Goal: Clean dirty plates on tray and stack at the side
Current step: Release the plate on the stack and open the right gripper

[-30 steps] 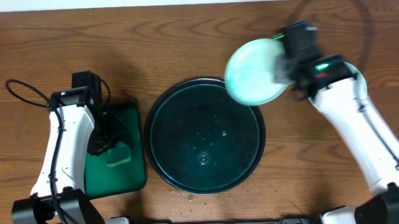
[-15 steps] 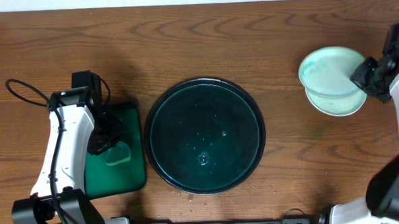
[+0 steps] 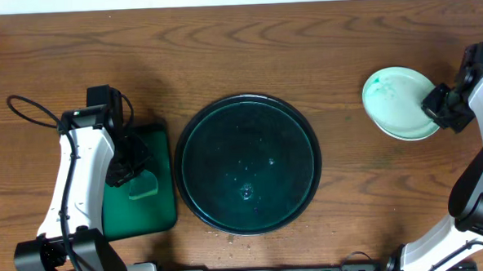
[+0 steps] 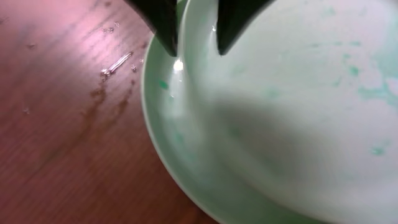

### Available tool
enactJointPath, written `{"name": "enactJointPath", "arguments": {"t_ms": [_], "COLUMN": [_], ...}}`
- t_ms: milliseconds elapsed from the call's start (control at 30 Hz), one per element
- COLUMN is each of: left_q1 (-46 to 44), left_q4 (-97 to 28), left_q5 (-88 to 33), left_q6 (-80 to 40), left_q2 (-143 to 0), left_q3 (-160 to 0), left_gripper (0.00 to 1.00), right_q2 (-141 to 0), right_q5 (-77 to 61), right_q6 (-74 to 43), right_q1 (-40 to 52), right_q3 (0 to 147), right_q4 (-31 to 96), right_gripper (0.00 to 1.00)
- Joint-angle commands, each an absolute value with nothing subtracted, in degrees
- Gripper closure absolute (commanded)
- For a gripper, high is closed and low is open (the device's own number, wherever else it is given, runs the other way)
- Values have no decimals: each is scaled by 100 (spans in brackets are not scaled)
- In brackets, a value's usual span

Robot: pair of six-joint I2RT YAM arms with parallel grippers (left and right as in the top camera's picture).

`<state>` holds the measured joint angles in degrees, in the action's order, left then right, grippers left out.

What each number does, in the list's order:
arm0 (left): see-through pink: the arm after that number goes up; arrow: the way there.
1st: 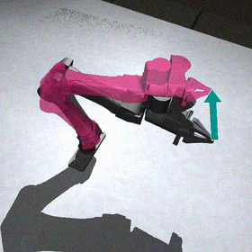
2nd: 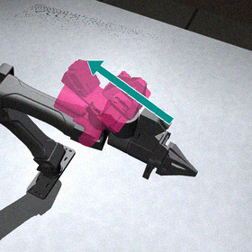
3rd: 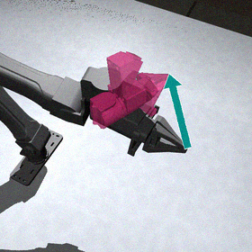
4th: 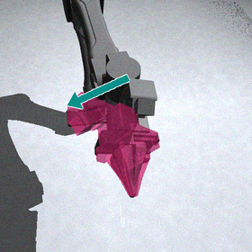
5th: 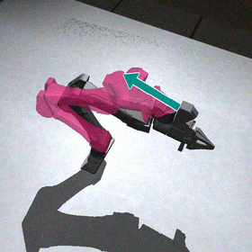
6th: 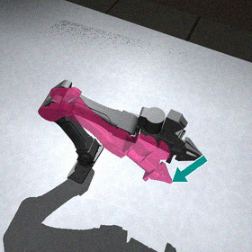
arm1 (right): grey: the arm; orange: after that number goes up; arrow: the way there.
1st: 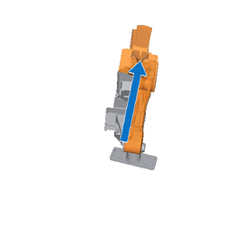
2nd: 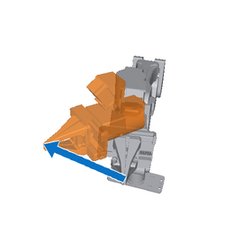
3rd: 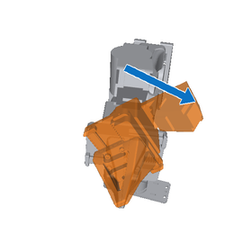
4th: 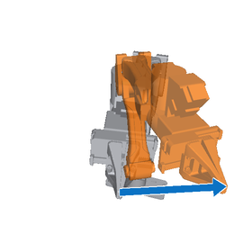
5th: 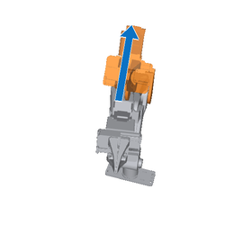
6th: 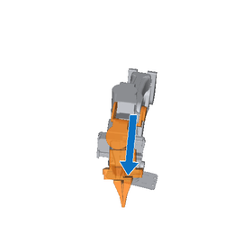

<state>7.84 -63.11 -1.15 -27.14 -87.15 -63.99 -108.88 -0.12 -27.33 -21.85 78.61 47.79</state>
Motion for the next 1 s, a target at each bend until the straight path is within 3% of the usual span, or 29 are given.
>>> {"name": "enactJointPath", "arguments": {"t_ms": [0, 67, 167, 533, 767, 833, 967], "left_q1": [808, 808, 808, 808, 808, 808, 808], "left_q4": [-6335, -6333, -6333, -6064, -5883, -5778, -5712], "left_q5": [-78, -78, -78, 38, 69, 67, 64], "left_q6": [-2659, -2659, -2659, -2659, -2661, -2670, -2683], "left_q2": [-8683, -8683, -8683, -8711, -9028, -9174, -9472], "left_q3": [-6473, -6473, -6473, -6342, -6320, -6320, -6320], "left_gripper": [93, 93, 93, 93, 90, 90, 90], "right_q2": [-10951, -10951, -10945, -9981, -8731, -8462, -8031], "right_q5": [-196, -161, -204, -1225, -1354, -1297, -963], "right_q6": [-2609, -2611, -2604, -1623, -1194, -1168, -1168], "right_q1": [-2187, -2191, -2191, -1909, -1286, -1133, -952], "right_q3": [7859, 7859, 7863, 7876, 7876, 7876, 7876], "right_q4": [4731, 4742, 4838, 4971, 5017, 5028, 5172], "right_gripper": [80, 82, 71, 66, 46, 33, 26]}}
